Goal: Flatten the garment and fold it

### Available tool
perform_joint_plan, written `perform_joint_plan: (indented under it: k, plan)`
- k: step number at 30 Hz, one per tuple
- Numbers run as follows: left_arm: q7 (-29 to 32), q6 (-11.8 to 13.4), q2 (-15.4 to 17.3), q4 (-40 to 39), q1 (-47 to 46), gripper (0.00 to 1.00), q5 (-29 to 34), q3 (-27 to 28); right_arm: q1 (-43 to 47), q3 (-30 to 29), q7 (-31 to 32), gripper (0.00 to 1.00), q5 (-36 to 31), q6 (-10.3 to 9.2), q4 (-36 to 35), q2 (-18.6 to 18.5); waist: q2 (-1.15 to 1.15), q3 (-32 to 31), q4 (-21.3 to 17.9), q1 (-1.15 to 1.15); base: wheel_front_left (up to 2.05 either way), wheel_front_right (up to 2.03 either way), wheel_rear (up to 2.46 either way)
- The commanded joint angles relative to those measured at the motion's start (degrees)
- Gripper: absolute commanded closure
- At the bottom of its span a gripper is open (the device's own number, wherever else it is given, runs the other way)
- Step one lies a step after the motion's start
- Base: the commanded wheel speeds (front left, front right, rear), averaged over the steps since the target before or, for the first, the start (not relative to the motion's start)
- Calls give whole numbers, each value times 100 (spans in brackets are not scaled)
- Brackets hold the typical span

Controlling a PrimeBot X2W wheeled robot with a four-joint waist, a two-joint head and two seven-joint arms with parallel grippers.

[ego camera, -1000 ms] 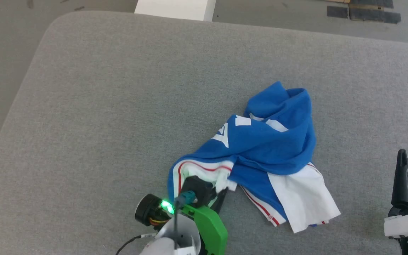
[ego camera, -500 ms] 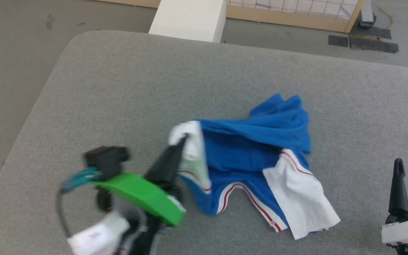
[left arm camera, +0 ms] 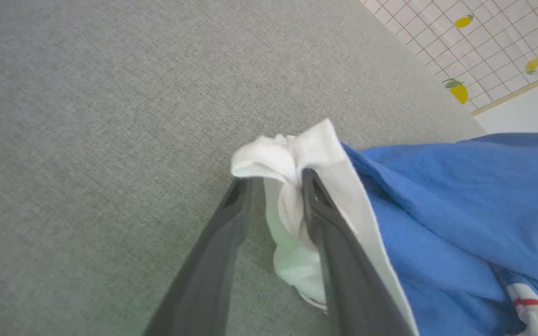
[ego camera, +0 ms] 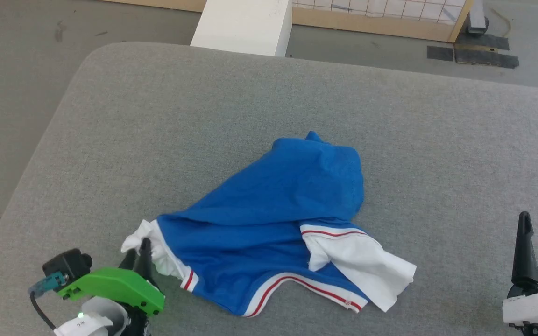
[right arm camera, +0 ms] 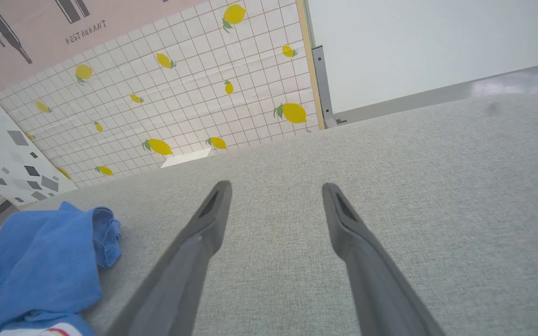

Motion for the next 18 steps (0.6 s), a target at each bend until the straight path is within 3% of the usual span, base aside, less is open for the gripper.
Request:
perform_joint_plan:
  k: [1,5,8,12,18]
  plan:
    - [-106,9,-28,122,41,0,37,18,62,15,21,0,-4,-8,13,1,0,-30,-6,0,0,0,0]
    - [-365,-71,-29,173,13,0,177,-17,88,23,46,0,-21,-8,22,1,0,-93,-7,0,0,0,0]
    - [-695,-66,42,-225,-3,0,458,-51,115,9,66,0,-38,-8,8,1,0,-135,2,0,0,0,0]
    - [-1342,-22,113,-1123,19,0,1144,-128,156,-24,76,0,-39,-8,-35,1,0,-135,33,0,0,0,0]
    - [-1539,-36,-46,-1670,189,0,2471,-105,153,44,38,0,4,-8,-24,1,0,-54,49,0,0,0,0]
